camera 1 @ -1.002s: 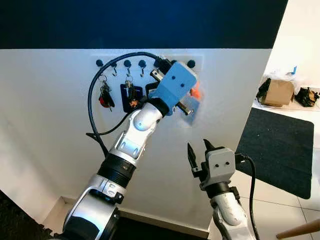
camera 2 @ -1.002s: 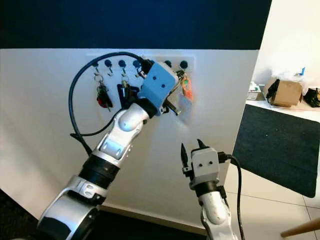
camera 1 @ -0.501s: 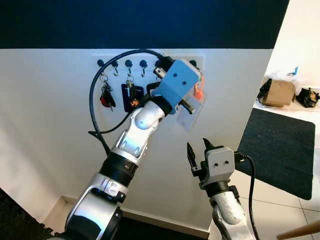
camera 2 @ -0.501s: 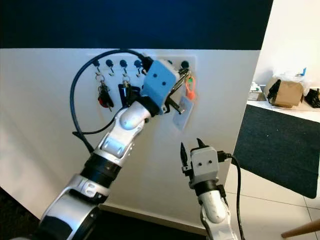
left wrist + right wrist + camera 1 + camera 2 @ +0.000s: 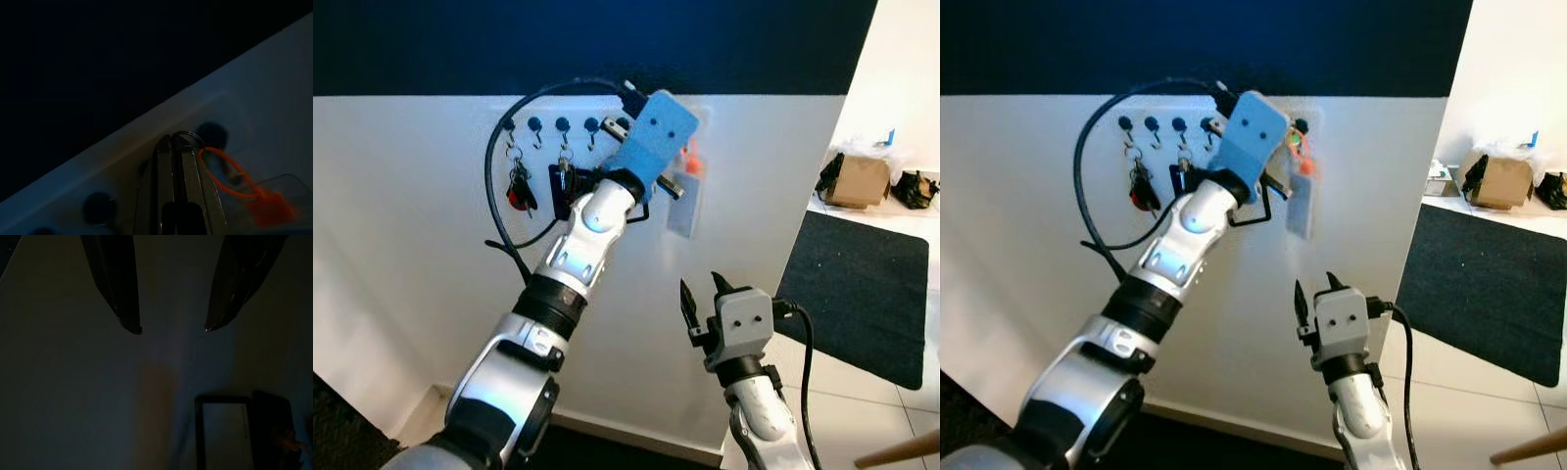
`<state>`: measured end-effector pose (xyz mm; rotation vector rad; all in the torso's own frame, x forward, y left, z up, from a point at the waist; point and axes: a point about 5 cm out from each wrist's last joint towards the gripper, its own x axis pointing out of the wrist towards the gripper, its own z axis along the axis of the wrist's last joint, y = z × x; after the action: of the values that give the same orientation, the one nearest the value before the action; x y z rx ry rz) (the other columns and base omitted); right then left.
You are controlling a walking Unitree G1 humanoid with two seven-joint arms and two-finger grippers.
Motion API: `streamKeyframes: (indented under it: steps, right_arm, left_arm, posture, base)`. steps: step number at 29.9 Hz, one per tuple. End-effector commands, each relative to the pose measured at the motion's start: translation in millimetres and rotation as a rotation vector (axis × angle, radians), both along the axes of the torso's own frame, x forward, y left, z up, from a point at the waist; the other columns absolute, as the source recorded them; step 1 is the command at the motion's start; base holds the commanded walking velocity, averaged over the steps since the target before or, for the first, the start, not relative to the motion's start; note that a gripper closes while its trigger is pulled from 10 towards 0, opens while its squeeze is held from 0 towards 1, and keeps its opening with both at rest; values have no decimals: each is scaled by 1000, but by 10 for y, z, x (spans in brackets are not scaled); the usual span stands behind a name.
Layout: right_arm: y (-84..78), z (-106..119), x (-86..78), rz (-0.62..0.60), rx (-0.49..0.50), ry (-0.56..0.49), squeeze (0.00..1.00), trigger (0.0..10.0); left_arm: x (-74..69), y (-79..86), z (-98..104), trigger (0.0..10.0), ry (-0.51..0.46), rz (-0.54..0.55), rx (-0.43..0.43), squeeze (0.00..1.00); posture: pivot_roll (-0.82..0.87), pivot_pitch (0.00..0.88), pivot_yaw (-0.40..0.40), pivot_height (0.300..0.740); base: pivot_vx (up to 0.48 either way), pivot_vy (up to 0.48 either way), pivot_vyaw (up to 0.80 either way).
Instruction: Hang keys on a hook
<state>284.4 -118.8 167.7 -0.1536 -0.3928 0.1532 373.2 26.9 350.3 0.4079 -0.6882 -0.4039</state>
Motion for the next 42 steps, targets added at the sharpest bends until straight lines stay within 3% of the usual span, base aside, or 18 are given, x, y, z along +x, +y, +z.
streamKeyframes:
  steps: [1, 6, 11, 14, 22, 39, 40, 42]
  right_arm:
    - [-3, -35, -20, -7, -2, 14, 0, 10000]
    - [0, -35, -14, -3, -2, 16, 0, 10000]
    - [7, -30, -4, 2, -3, 16, 0, 10000]
    - [8, -26, 1, 5, -4, 15, 0, 10000]
    - [3, 15, -7, -1, 3, 0, 0, 10000]
    - [89, 293, -6, 65, 6, -96, 0, 10000]
    - [88, 285, -6, 66, 7, -92, 0, 10000]
    - [87, 277, -7, 66, 7, -89, 0, 10000]
  left_arm:
    - [61, 147, 36, 10000, -9, 60, 7, 0]
    - [101, 223, -58, 10000, 21, 91, 20, 0]
    - [106, 185, -115, 10000, 38, 89, 41, 0]
    - [75, 65, -298, 10000, 78, 43, 117, 0]
    - [1, -85, -436, 10000, 101, -22, 149, 0]
    - [-3, -52, -576, 10000, 142, -42, 216, 0]
    - [-17, -50, -584, 10000, 145, -53, 212, 106]
    - [-25, -48, -588, 10000, 146, -59, 209, 106]
  posture:
    - [-9, 132, 109, 740]
    - [-3, 135, 101, 740]
    - [-1, 135, 97, 740]
    - [-2, 137, 97, 740]
    - [-4, 139, 99, 740]
    - [-5, 139, 99, 740]
    - [-3, 139, 98, 740]
    - [-3, 139, 98, 740]
  base:
    - [0, 0, 0]
    - [0, 0, 0]
    - [0, 0, 0]
    - [0, 0, 0]
    - [0, 0, 0]
    - [0, 0, 0]
    - [0, 0, 0]
    - [0, 0, 0]
